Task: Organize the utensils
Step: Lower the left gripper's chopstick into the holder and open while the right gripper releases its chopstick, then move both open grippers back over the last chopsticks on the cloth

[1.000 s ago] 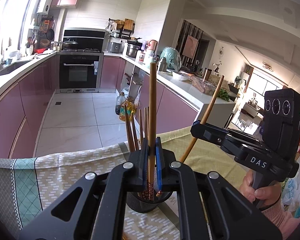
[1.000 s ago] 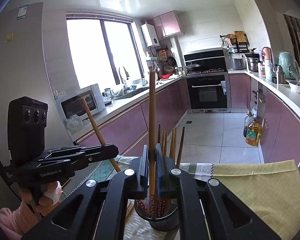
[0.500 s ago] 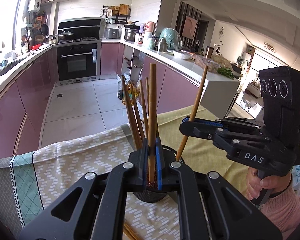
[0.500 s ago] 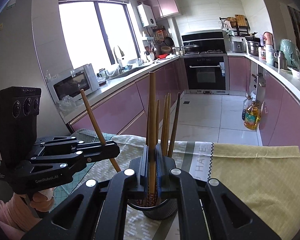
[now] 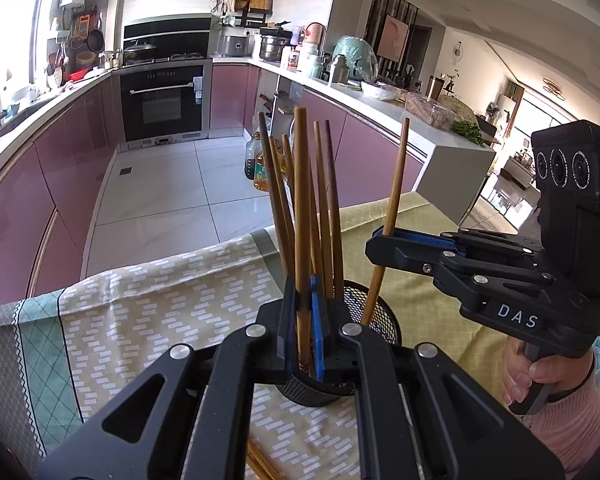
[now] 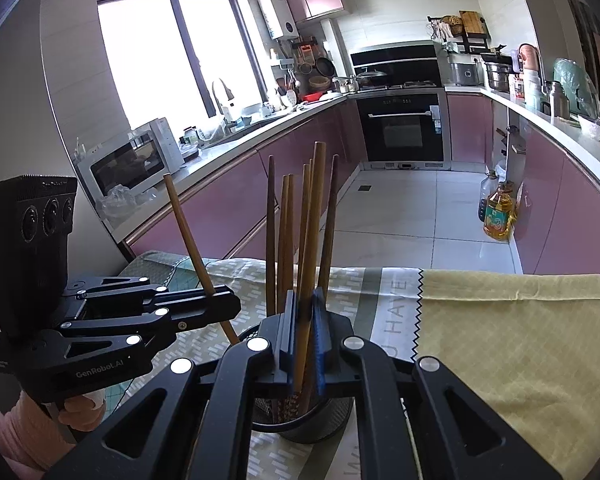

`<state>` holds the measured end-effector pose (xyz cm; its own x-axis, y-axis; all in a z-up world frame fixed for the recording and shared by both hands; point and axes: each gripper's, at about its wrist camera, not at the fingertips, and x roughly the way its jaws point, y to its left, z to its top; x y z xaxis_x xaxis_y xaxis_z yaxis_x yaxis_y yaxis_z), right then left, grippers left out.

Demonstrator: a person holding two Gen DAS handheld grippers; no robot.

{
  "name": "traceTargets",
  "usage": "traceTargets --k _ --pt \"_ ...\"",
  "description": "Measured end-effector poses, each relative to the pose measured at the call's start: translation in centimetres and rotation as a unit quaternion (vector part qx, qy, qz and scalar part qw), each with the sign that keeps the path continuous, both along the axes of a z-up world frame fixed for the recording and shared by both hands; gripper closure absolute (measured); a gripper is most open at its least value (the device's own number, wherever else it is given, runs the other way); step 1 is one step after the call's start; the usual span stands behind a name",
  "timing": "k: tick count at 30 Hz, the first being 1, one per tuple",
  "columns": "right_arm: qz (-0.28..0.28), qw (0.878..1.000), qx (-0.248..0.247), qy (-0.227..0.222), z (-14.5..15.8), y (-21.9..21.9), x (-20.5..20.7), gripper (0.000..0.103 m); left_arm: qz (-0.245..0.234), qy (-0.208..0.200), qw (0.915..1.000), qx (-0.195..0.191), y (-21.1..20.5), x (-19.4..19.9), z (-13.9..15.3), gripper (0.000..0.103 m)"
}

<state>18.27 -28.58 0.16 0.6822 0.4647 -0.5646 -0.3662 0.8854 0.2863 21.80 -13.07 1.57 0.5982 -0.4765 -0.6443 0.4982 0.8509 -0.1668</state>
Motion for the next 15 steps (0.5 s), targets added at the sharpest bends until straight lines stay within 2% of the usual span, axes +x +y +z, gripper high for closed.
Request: traceTargets --k 9,12,13,15 --pt "-0.002 1.0 0.013 0.014 -0.8 -0.6 0.5 0.095 0.01 0.017 0.9998 -0.004 0.7 0.7 -1.5 0.095" --pt "0.001 1.0 0.014 0.013 -0.8 -0.5 0.1 0.093 0.016 0.014 0.9997 -0.008 1.2 0.3 -1.9 0.084" --pt "0.002 1.0 0.015 0.011 -0.8 -0.5 0.0 0.087 0.019 0.01 0.9997 -0.008 1.4 0.0 -2.1 0.077" --pt "0.003 1.0 0.014 0.006 -0.8 -0.5 -0.6 0.075 0.023 -0.001 0.9997 -0.009 1.8 -0.8 -2.1 0.068"
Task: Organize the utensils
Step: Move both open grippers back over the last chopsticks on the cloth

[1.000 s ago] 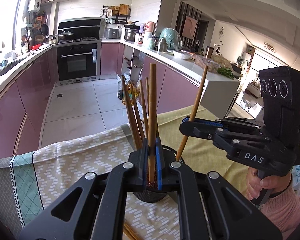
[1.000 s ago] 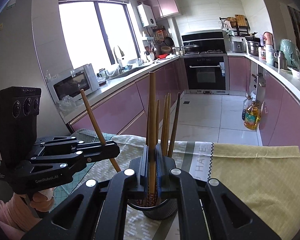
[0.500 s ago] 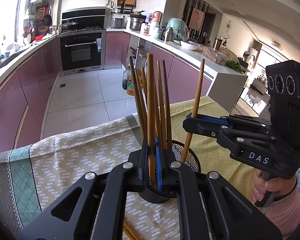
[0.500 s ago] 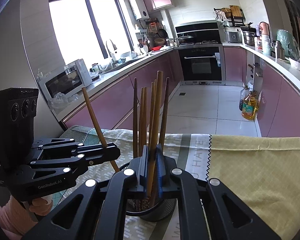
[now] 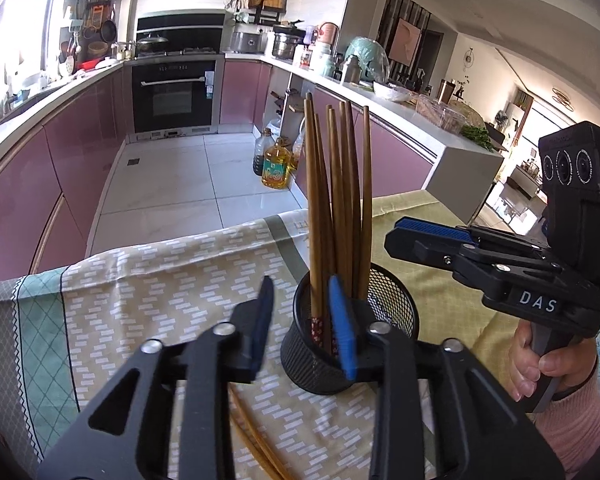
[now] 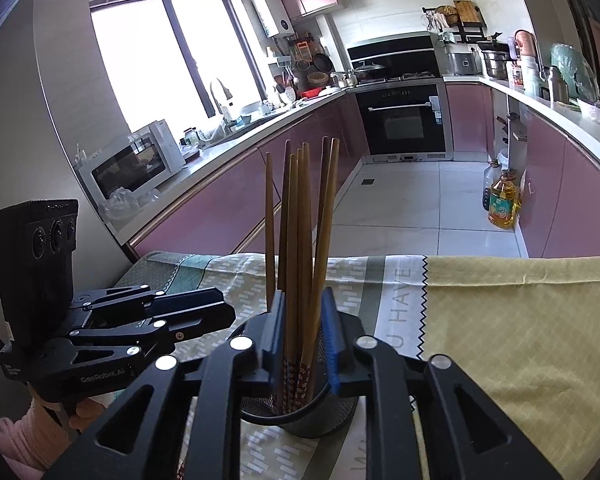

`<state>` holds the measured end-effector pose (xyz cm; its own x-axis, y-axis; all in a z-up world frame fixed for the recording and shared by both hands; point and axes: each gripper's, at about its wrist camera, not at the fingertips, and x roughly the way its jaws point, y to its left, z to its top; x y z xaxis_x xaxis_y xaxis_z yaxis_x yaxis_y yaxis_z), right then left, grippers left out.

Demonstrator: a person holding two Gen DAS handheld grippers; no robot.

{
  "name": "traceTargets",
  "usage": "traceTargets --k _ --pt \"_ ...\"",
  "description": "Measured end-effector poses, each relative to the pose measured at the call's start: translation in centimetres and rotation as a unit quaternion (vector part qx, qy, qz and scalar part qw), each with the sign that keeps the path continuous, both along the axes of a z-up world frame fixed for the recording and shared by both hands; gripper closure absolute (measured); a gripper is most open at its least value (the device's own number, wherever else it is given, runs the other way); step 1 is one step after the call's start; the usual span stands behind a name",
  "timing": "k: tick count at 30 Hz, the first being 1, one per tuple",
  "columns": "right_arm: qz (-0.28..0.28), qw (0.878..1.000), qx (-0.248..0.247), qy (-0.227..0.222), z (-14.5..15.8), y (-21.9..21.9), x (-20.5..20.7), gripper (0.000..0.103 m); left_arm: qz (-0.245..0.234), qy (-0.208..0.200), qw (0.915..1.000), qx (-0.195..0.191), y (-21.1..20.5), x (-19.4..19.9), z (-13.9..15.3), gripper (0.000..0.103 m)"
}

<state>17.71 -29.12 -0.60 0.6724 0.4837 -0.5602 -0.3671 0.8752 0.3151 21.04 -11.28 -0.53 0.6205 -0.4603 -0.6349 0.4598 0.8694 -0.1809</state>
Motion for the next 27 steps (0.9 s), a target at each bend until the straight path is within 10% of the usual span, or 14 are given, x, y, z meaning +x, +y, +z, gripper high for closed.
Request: traceTargets --k 9,27 --pt "0.042 0.998 -0.008 -0.038 0.4 1.3 -5.4 0.061 0.044 -0.05 0.9978 0.004 4.1 -4.7 -0.8 0.034" --pt "0.125 0.985 -0.073 0.089 -9.5 10.6 -8.4 0.057 0.104 0.003 0.9939 0.036 9.5 -9.3 -6.8 0.032"
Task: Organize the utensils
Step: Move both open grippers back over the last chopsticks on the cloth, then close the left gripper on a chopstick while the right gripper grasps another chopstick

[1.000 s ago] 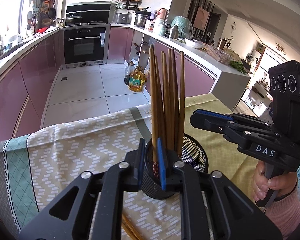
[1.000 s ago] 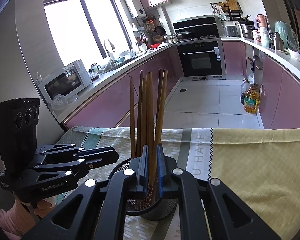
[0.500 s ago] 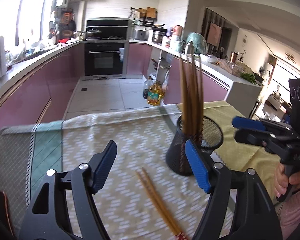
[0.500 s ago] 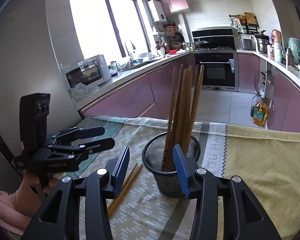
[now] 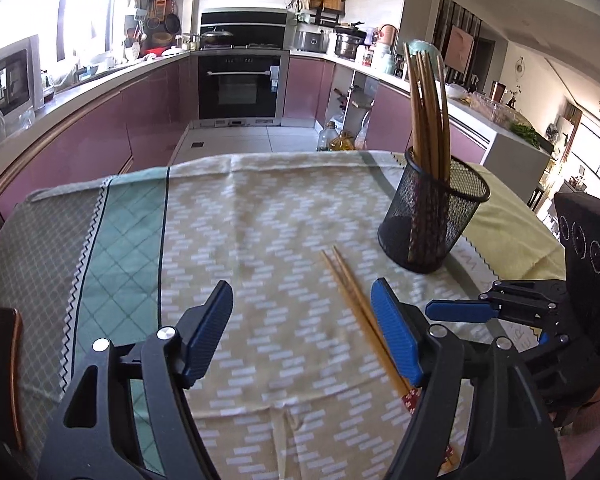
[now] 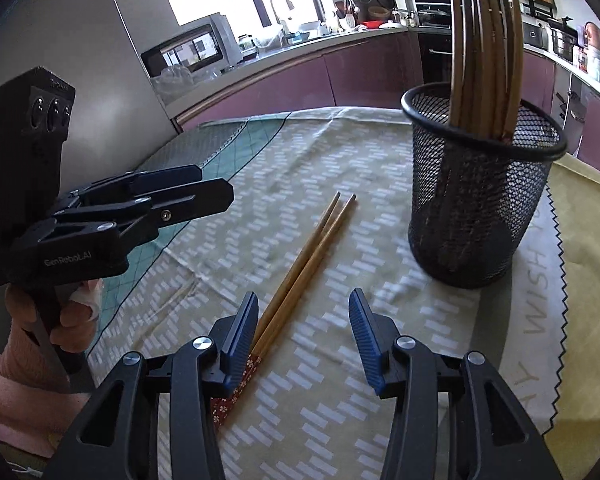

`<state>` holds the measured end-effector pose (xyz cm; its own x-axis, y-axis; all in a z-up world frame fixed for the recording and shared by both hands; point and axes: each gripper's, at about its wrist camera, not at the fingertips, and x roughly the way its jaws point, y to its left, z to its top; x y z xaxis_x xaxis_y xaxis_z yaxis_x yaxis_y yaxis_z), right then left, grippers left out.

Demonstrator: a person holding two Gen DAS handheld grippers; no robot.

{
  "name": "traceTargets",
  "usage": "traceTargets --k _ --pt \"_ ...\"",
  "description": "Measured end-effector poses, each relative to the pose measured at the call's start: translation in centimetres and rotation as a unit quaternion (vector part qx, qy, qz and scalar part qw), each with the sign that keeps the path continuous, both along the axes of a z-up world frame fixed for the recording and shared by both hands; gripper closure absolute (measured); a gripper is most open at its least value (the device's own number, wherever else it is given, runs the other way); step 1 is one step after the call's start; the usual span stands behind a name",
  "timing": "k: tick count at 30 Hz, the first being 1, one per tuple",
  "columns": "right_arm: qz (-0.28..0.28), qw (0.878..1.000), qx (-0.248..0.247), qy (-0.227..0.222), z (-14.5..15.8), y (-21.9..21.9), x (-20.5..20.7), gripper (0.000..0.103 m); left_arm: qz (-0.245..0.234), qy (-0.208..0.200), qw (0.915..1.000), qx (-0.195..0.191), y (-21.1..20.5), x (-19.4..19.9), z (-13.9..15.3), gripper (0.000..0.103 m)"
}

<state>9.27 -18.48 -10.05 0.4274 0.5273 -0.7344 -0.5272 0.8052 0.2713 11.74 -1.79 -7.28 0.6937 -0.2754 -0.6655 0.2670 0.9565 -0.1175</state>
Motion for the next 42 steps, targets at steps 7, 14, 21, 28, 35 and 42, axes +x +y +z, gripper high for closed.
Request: traceTargets --k 7,14,21,28,35,42 --pt "-0.008 0.999 -0.033 -0.005 -0.7 0.8 -0.7 0.058 -0.002 0.017 0.9999 0.0 0.1 -0.3 -1.3 0.032" --pt "-0.014 0.998 -0.051 -0.014 -0.6 1.5 -0.7 0.059 -0.009 0.024 0.9997 0.002 -0.2 -0.4 -1.8 0.032" --pt "-0.023 0.998 -0.06 -0.013 -0.6 0.8 -0.2 0.064 -0.021 0.033 0.9992 0.011 -1.1 -0.1 -2.2 0.032" --pt "-0.029 0.997 -0.065 -0.011 -0.8 0.2 0.3 0.076 -0.044 0.051 0.9974 0.027 -2.8 0.7 -3.2 0.038" --pt "-0.031 0.998 -0.06 -0.008 -0.9 -0.4 0.6 0.081 -0.068 0.071 0.9943 0.041 -4.8 1.5 -4.2 0.048" --pt "-0.033 0.998 -0.058 -0.008 -0.9 -0.8 1.0 0.081 -0.075 0.08 0.9925 0.054 -5.9 1.8 -4.8 0.058"
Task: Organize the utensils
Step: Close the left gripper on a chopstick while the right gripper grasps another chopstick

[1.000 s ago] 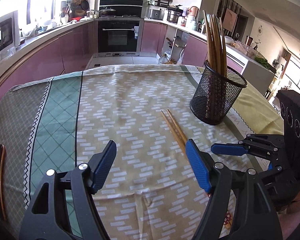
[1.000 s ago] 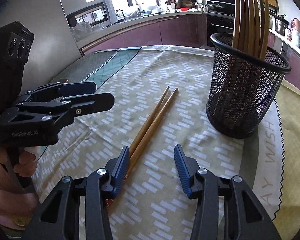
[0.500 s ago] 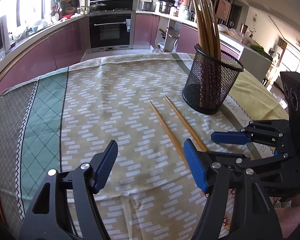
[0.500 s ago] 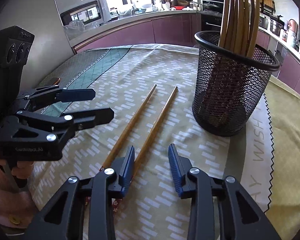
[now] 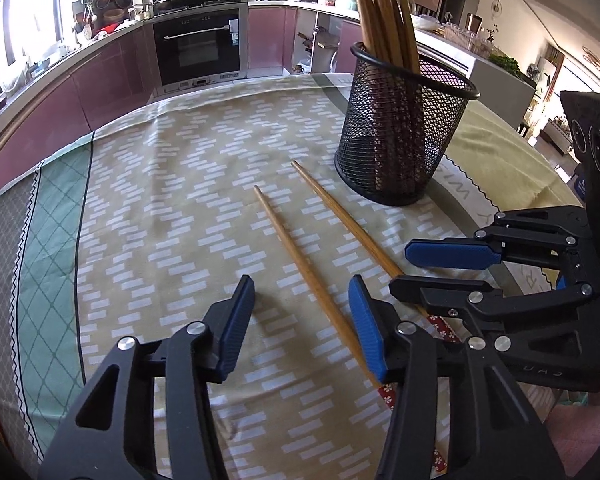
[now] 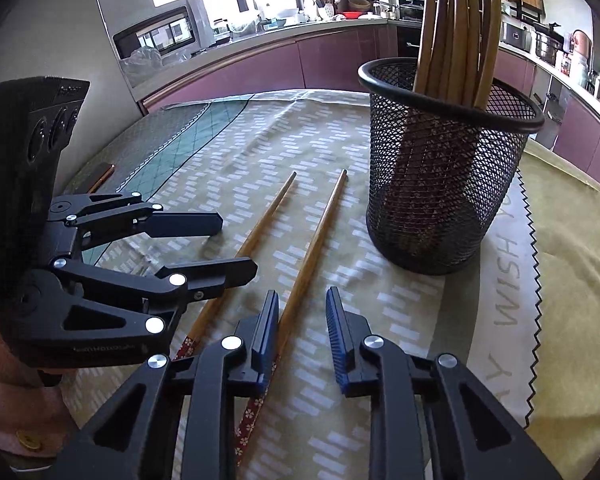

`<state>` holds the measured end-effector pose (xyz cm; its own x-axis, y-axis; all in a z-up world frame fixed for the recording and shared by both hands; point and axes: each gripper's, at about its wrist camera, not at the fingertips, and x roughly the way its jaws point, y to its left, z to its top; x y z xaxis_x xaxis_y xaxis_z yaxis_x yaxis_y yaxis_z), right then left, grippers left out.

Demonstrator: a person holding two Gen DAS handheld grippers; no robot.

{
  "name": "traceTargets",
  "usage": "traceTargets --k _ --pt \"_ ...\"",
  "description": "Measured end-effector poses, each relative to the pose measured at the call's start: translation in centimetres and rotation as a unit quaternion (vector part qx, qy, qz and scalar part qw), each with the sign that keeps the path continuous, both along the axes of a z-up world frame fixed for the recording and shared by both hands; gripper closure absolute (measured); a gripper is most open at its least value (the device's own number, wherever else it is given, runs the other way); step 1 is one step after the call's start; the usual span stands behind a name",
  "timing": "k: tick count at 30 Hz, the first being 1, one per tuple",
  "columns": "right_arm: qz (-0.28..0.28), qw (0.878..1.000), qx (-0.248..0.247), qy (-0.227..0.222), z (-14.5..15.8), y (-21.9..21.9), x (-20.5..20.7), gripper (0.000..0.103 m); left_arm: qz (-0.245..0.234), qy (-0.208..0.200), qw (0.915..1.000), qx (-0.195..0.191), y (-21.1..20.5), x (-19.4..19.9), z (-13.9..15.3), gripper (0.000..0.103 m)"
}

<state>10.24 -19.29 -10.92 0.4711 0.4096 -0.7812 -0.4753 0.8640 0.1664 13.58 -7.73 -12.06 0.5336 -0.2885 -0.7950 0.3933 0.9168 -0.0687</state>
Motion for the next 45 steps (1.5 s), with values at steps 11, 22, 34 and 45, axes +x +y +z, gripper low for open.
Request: traceTargets --k 11,22,34,45 --pt "-0.002 1.0 0.002 -0.003 -0.1 0.6 1.7 0.081 0.008 -0.003 0.9999 0.012 -0.3 0.3 0.0 0.081" --pt "-0.019 1.0 0.022 0.005 -0.1 0.0 1.8 0.095 0.027 0.004 0.9995 -0.013 0.1 0.3 -0.1 0.095" --pt "-0.015 0.998 0.066 0.006 0.7 -1.2 0.8 0.097 0.029 0.006 0.9993 -0.023 0.5 -0.5 0.0 0.095" --pt "0.006 0.999 0.042 0.023 -0.1 0.7 1.1 0.096 0.02 0.003 0.9998 -0.002 0.0 -1.0 -0.1 0.094"
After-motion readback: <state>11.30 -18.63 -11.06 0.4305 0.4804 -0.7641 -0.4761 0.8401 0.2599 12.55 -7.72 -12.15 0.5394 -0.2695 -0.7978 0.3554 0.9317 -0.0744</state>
